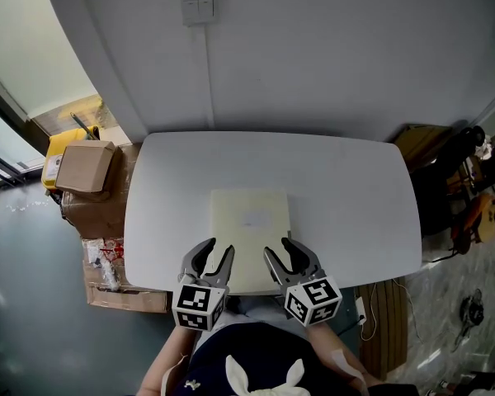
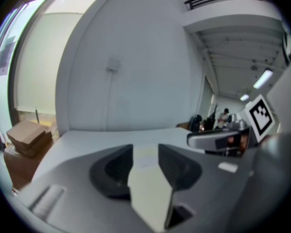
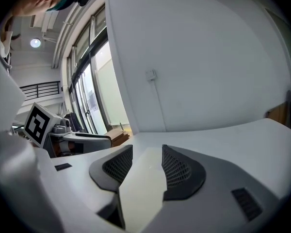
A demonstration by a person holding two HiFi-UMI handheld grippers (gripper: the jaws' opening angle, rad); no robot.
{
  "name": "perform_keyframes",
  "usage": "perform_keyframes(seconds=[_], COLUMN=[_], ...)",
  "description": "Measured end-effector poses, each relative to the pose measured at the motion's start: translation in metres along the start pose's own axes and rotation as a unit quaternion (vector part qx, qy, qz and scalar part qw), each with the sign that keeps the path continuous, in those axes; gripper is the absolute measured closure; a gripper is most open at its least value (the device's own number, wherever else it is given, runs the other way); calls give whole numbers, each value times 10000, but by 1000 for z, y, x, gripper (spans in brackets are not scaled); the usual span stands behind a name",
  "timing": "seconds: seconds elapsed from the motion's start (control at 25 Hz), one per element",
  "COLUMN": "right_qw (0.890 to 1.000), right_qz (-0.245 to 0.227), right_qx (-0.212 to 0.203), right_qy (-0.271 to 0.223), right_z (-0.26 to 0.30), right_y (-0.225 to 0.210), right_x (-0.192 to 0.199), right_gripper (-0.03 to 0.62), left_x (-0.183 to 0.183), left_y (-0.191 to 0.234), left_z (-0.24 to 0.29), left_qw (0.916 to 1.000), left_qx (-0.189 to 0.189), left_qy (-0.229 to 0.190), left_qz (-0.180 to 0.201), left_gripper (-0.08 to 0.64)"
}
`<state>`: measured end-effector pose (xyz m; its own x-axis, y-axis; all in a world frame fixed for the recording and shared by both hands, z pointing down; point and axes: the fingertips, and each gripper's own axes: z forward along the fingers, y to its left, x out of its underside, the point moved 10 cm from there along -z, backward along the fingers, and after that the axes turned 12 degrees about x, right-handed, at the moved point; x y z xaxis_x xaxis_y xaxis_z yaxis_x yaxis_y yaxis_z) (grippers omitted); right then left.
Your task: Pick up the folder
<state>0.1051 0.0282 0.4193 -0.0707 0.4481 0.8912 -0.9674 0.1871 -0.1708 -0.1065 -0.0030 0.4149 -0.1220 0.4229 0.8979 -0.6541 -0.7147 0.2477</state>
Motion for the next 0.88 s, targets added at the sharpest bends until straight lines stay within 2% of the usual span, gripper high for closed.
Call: perform_keyframes(seconds=[0.6,0.88], right_qw=[9989,9980], right_qz=[-150,-201], right_qx=[-265,-227], right_qy=[365,555], right_z=[36,45], right_y=[-23,-32], right_x=[5,14], right_gripper=[399,385], left_x=[12,21], left_y=[13,17], left_z=[29,38], left_qw=[9990,9983], left_qx=[-319,-391], left_qy=[178,292], left_qz=[-263,-333], left_gripper=[371,350])
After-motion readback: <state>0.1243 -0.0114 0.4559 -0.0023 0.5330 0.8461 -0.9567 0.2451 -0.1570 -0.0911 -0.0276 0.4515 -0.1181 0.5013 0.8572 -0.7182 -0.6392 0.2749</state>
